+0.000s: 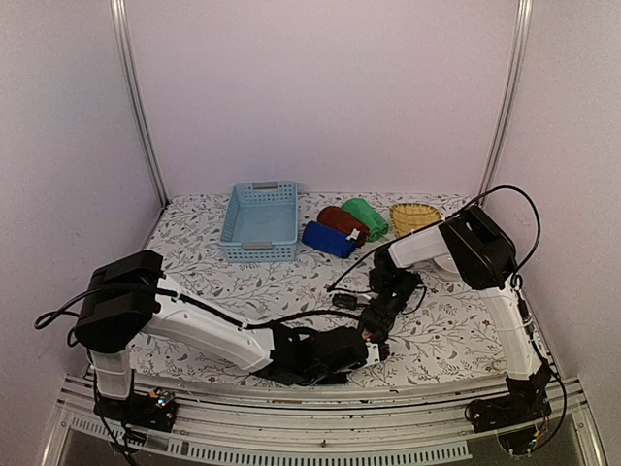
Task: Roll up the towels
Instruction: Pick up the towel from the center of the board, then place the towel in the storage box.
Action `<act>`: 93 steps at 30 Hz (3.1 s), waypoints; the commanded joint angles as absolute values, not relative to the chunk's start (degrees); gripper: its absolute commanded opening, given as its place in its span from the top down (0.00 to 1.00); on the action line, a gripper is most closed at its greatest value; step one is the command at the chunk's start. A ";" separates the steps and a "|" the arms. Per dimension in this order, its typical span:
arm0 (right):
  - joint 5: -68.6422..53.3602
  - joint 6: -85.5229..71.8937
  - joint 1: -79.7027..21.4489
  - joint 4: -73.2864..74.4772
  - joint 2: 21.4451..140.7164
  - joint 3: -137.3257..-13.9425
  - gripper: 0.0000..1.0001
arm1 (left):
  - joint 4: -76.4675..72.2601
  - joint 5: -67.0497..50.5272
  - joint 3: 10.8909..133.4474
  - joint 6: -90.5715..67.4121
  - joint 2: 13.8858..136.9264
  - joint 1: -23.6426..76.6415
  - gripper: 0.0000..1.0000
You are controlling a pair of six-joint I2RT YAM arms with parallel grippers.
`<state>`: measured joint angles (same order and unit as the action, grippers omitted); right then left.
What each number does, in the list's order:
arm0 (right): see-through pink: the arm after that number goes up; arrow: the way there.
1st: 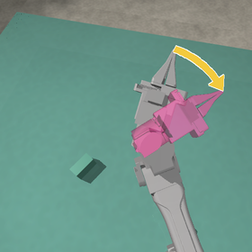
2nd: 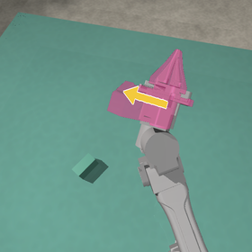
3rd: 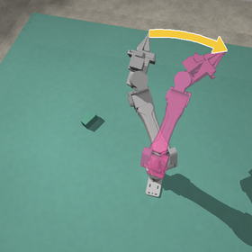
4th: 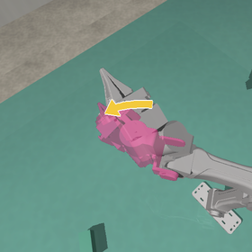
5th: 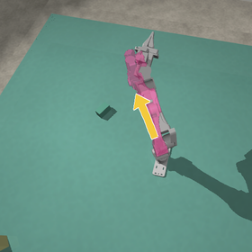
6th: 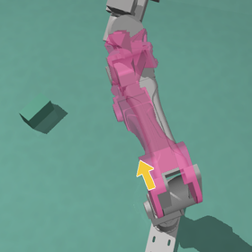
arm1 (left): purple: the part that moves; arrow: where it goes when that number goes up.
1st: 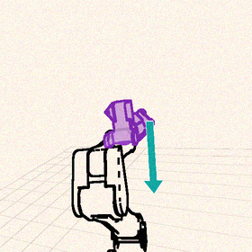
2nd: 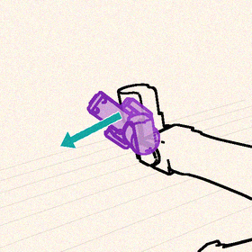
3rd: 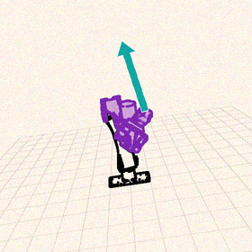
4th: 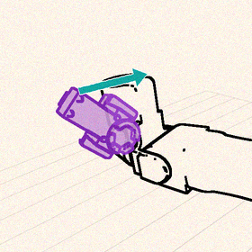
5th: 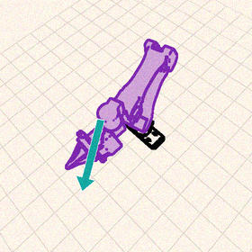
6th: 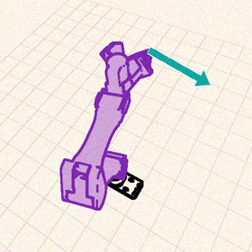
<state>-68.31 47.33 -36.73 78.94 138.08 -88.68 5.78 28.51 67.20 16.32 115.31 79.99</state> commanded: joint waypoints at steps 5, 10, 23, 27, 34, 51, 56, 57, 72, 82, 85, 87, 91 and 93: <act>-74.45 51.44 -35.97 77.99 127.61 -90.60 0.47 | 3.82 25.02 62.21 17.39 110.23 79.89 0.81; -65.77 47.76 -29.98 72.08 116.64 -90.13 0.37 | 4.96 21.33 59.68 18.02 102.83 76.50 0.85; -48.72 36.50 -23.40 50.53 89.91 -70.44 0.37 | 14.83 21.08 62.27 27.87 92.96 64.60 0.92; -46.05 35.88 -22.82 44.99 83.06 -61.56 0.38 | 15.07 24.24 66.29 32.20 92.21 59.32 0.93; -42.37 34.77 -22.44 36.81 75.79 -52.47 0.39 | 11.22 24.23 72.56 40.46 92.11 48.39 0.93; -43.95 34.98 -22.15 35.82 79.91 -51.11 0.39 | 6.09 15.37 98.16 55.09 121.81 25.95 0.99; -44.07 35.24 -22.19 35.98 82.00 -51.19 0.39 | 2.61 10.42 105.03 56.73 130.94 22.86 0.99; -43.99 35.24 -22.15 35.97 82.58 -51.28 0.39 | 2.40 10.03 106.49 57.61 132.88 22.60 0.99; -43.60 35.64 -22.15 36.57 88.10 -51.74 0.39 | -1.65 8.28 121.46 64.25 151.14 20.87 0.93; -44.38 36.11 -22.15 37.47 89.94 -52.08 0.39 | -3.08 9.93 120.98 64.95 153.87 20.30 0.62; -44.45 36.26 -22.15 37.64 90.15 -52.18 0.40 | -2.37 9.54 120.85 63.94 153.49 20.31 0.54; -44.47 36.38 -22.15 37.70 90.26 -52.27 0.39 | -1.27 8.45 120.76 63.32 153.09 20.42 0.50; -44.51 36.56 -22.15 38.11 90.44 -52.32 0.39 | -0.07 7.36 120.69 62.90 152.35 20.59 0.43; -44.73 36.64 -22.17 38.34 90.40 -52.35 0.39 | 0.90 6.92 120.66 62.68 152.00 20.71 0.41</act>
<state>-43.66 35.83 -22.44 37.15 89.76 -51.46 -2.15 8.99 120.66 63.66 152.59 20.93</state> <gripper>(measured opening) 0.606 0.570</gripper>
